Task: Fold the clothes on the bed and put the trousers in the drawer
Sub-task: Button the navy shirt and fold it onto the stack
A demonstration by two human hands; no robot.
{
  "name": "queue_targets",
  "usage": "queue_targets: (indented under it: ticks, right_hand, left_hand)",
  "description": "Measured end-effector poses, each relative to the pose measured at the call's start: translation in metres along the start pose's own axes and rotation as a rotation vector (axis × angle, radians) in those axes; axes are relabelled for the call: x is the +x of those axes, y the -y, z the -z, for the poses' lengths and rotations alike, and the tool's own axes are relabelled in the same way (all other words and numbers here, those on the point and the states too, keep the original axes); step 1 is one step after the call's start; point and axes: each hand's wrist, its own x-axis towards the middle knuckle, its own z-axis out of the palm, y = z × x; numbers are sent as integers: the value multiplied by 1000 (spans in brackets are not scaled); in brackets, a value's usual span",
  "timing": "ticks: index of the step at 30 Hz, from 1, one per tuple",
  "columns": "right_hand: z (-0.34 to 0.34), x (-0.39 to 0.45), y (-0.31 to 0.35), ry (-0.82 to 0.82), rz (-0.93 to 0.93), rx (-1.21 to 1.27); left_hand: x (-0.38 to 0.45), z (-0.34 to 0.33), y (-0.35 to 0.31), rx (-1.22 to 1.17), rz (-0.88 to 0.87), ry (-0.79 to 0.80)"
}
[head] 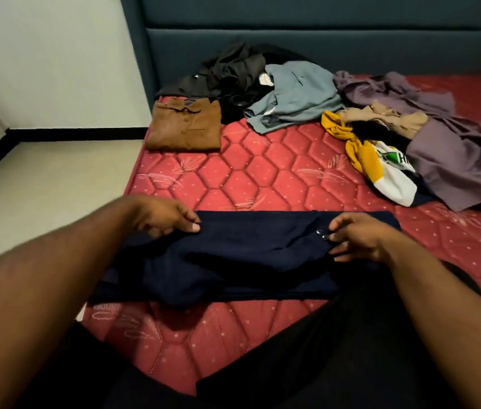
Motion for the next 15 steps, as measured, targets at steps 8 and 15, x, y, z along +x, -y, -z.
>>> queue_targets:
  ticks: [8, 15]
  right_hand:
    - [25, 23, -2, -300, -43, -358]
    - [24, 40, 6, -170, -94, -333]
  left_hand:
    - [54, -47, -56, 386, -43, -171]
    - [72, -88, -47, 207, -180, -447]
